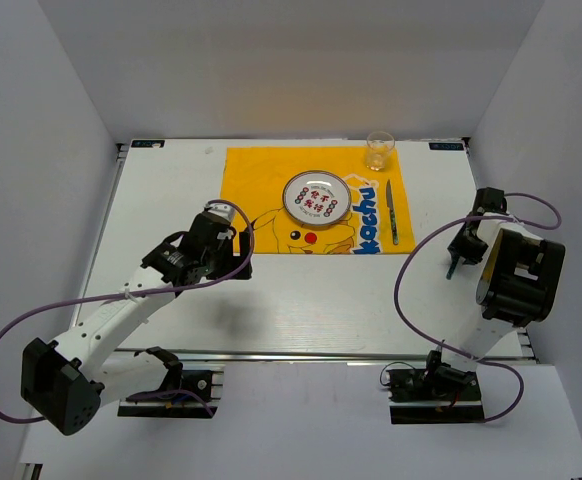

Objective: Set the dinner table for one person

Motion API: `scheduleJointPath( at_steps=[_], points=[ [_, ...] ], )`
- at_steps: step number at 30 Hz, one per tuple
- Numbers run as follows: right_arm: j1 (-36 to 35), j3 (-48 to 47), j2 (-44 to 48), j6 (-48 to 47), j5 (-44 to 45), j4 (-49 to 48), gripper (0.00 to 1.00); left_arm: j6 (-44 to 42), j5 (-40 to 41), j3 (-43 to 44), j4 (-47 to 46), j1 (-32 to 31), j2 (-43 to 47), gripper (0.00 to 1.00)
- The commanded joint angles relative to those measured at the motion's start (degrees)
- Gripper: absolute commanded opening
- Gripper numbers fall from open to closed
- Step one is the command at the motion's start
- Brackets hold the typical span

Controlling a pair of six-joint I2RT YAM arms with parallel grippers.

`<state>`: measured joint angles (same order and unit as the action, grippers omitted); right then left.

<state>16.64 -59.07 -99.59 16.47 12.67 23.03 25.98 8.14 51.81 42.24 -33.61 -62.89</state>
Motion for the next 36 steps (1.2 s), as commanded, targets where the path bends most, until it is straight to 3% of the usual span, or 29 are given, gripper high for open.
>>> scheduleJointPath(
  at_steps=[1,3,6,7,14,24,25,27,28,35,36],
  points=[
    [0.41,1.41,-2.19,0.23,-1.41,-1.23,0.39,0.39,0.74,-0.48,-0.05,-0.32,1.54,0.98],
    [0.32,1.59,-1.92,0.23,-1.07,-1.49,0.37,0.21,0.65,-0.48,-0.05,-0.32,1.98,0.98],
    [0.32,1.5,-1.57,0.14,-0.89,-1.58,0.13,0.13,0.47,-0.57,-0.14,-0.32,2.51,0.98],
    [0.32,1.59,-1.4,0.06,-0.71,-1.67,0.0,0.13,0.47,-0.57,-0.23,-0.32,2.69,0.98],
    [-1.52,1.06,2.81,0.32,-2.82,-1.66,0.0,0.39,1.17,-0.48,-0.05,-0.32,4.09,0.98],
    [-15.49,-8.86,10.47,4.0,-3.08,2.2,0.0,8.55,16.19,0.66,5.13,0.73,12.43,0.98],
    [-20.64,-10.35,9.77,4.62,-3.26,2.55,0.0,8.91,17.51,0.57,5.13,0.73,13.92,0.98],
    [-23.92,-14.14,7.39,6.9,-3.44,4.04,0.0,9.62,18.22,0.31,5.31,0.73,14.9,0.98],
    [-28.81,-19.1,3.65,7.87,-3.26,4.91,0.0,9.88,19.18,0.57,5.66,0.73,15.17,0.98],
    [-45.54,-44.08,-16.73,18.06,-3.0,8.43,0.0,13.4,23.32,1.01,8.39,0.73,16.57,0.98],
    [-48.0,-51.25,-19.21,19.46,-3.0,10.35,0.0,13.4,23.41,0.92,8.39,0.73,16.75,0.98]
  ],
)
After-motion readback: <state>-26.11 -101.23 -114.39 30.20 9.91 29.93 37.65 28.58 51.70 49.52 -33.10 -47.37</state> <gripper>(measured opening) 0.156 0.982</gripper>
